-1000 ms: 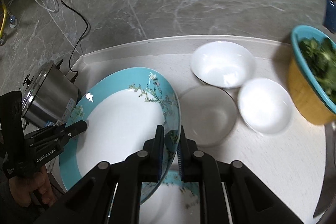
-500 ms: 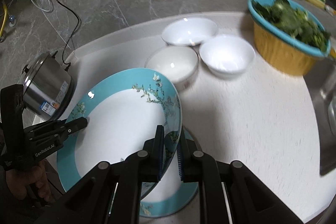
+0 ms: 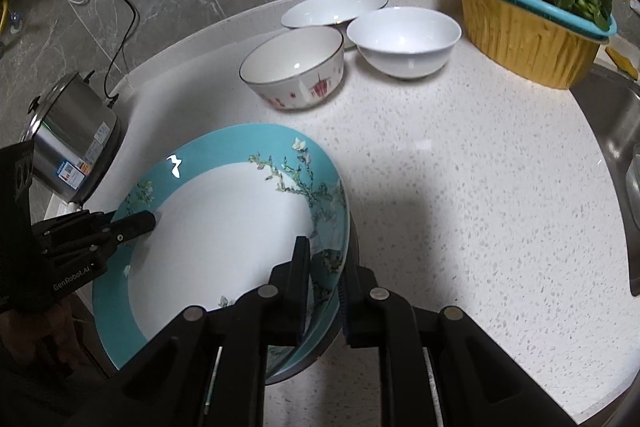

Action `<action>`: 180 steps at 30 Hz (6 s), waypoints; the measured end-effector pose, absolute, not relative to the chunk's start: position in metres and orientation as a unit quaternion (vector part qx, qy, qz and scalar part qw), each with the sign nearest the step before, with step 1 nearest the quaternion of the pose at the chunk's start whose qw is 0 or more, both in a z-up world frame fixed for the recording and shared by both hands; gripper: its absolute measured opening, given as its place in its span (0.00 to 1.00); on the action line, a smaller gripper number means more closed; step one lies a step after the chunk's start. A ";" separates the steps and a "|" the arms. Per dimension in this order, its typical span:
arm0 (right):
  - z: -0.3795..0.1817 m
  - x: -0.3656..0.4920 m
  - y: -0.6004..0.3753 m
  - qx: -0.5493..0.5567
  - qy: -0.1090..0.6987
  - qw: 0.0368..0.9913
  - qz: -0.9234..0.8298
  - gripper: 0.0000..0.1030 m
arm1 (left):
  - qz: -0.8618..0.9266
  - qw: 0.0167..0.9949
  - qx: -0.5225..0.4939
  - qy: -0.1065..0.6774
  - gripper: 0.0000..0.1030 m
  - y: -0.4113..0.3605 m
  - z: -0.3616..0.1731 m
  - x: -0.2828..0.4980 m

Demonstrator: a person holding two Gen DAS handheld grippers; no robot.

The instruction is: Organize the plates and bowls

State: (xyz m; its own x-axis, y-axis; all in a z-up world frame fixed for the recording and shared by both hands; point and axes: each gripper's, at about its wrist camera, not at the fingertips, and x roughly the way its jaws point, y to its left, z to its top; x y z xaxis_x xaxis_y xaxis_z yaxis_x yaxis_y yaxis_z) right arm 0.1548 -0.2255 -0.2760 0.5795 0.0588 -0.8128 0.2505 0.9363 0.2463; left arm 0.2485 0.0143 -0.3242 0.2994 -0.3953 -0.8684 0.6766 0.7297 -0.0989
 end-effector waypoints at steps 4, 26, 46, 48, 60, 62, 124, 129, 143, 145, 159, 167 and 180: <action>-0.281 0.155 -0.225 0.155 0.456 0.875 -0.055 0.15 | -0.335 0.793 0.150 0.487 0.19 0.010 -0.331 0.250; -0.291 0.151 -0.209 0.072 0.446 0.891 -0.050 0.21 | -0.301 0.803 0.172 0.485 0.22 0.007 -0.344 0.244; -0.143 0.202 -0.287 0.175 0.423 0.886 -0.076 0.84 | -0.337 0.790 0.086 0.506 0.95 -0.006 -0.224 0.411; -0.113 0.232 -0.299 0.173 0.419 0.887 -0.086 0.96 | -0.352 0.793 0.105 0.487 1.00 -0.025 -0.211 0.436; -0.138 0.418 -0.354 0.155 0.497 0.850 -0.088 1.00 | -0.319 0.772 0.181 0.519 1.00 -0.152 -0.251 0.544; -0.155 0.434 -0.365 0.153 0.513 0.840 -0.090 1.00 | -0.307 0.773 0.185 0.524 1.00 -0.162 -0.259 0.551; -0.202 0.507 -0.287 0.148 0.591 0.793 0.022 0.09 | -0.261 0.777 0.118 0.560 0.09 -0.084 -0.271 0.595; -0.201 0.498 -0.223 0.123 0.600 0.787 0.070 0.09 | -0.229 0.782 0.095 0.572 0.09 -0.018 -0.273 0.571; -0.248 0.457 -0.116 0.084 0.652 0.743 0.129 0.09 | -0.179 0.762 0.042 0.620 0.09 0.119 -0.312 0.468; -0.250 0.449 -0.115 0.082 0.656 0.739 0.130 0.09 | -0.177 0.760 0.036 0.624 0.09 0.130 -0.316 0.457; -0.263 0.446 -0.097 0.081 0.658 0.738 0.124 0.09 | -0.175 0.758 0.031 0.627 0.09 0.148 -0.337 0.454; -0.247 0.440 -0.107 0.111 0.631 0.759 0.115 0.37 | -0.162 0.776 0.026 0.609 0.15 0.144 -0.320 0.459; -0.152 0.298 -0.321 0.279 0.466 0.836 -0.081 0.66 | -0.331 0.773 0.021 0.541 0.74 0.039 -0.184 0.479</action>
